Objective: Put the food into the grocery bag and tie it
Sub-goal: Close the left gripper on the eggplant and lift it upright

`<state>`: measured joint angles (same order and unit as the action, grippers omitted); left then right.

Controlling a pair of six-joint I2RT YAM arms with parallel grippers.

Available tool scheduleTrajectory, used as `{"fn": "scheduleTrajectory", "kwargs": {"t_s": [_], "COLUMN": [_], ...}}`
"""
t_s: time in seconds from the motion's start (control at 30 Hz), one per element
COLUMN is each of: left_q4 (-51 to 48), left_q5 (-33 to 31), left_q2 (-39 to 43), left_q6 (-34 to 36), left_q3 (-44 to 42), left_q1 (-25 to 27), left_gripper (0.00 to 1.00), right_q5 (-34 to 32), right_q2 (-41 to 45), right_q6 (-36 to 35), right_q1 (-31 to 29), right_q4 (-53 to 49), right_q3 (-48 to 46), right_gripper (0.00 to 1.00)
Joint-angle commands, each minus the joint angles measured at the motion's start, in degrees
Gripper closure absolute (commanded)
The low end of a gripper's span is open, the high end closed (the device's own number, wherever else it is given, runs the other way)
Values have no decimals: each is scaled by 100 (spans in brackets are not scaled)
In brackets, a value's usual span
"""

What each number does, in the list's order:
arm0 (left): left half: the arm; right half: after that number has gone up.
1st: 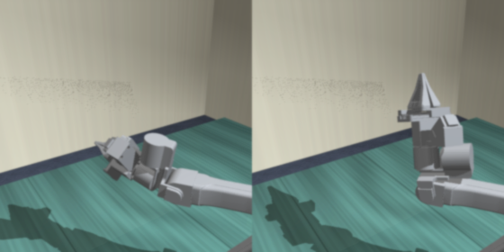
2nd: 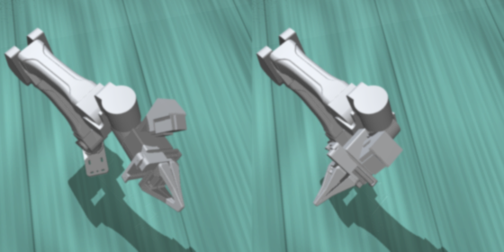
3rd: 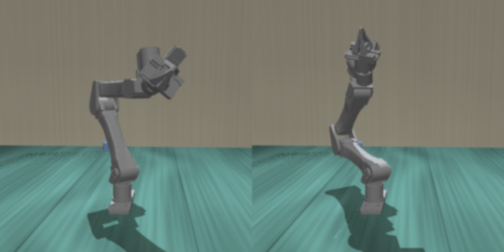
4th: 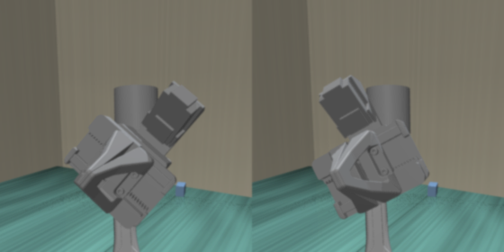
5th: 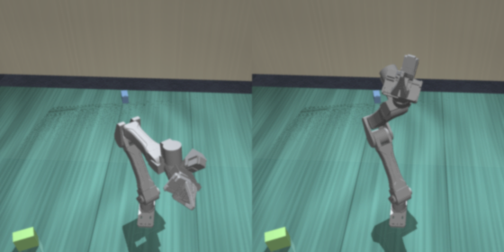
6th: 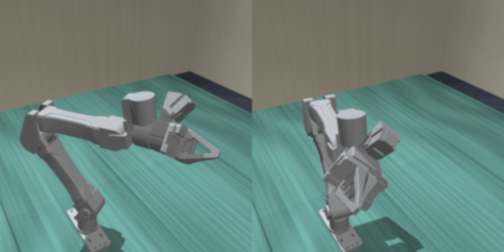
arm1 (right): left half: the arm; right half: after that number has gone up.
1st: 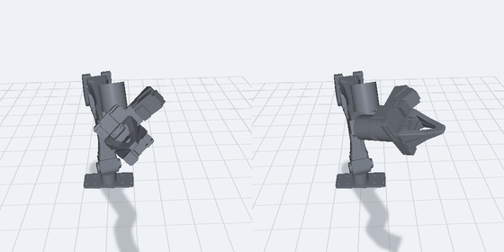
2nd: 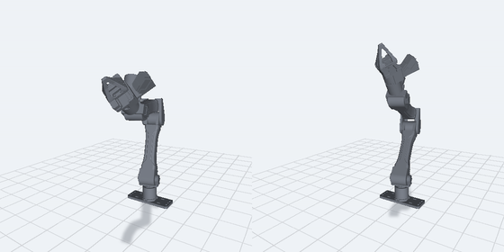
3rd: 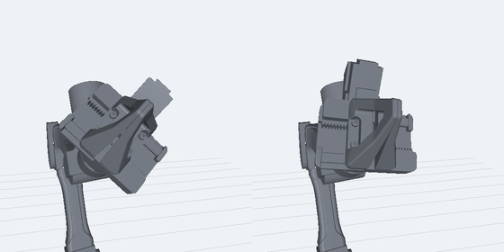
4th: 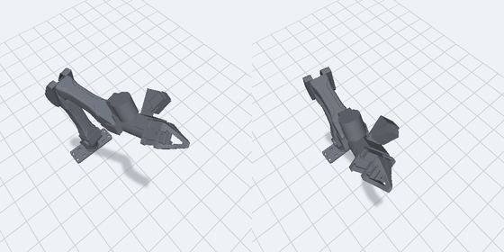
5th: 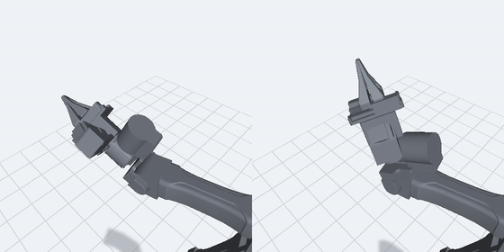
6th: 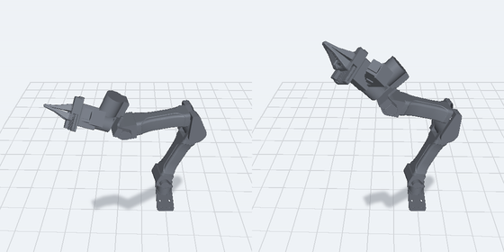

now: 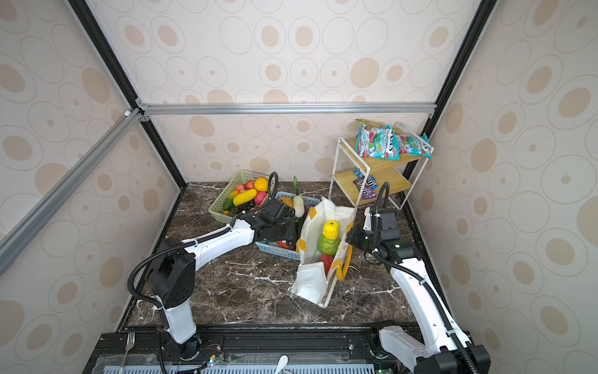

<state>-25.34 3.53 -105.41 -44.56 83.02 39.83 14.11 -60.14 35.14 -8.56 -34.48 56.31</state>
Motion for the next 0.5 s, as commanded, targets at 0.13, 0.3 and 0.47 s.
{"fn": "scheduleTrajectory", "kwargs": {"t_s": [0.13, 0.3, 0.47], "left_q4": [-190, -199, -181], "left_q5": [-92, -81, -115], "left_q2": [417, 594, 752], "left_q6": [186, 170, 240], "left_q3": [582, 626, 628], "left_q1": [-141, -230, -314], "left_gripper": [69, 69, 69], "right_q5": [9, 4, 4], "right_q2": [2, 9, -5], "right_q6": [18, 12, 28], "right_q1": [-50, -58, -71], "right_q4": [-36, -35, -28], "right_q3": [29, 29, 39], "right_gripper": [100, 100, 100]}}
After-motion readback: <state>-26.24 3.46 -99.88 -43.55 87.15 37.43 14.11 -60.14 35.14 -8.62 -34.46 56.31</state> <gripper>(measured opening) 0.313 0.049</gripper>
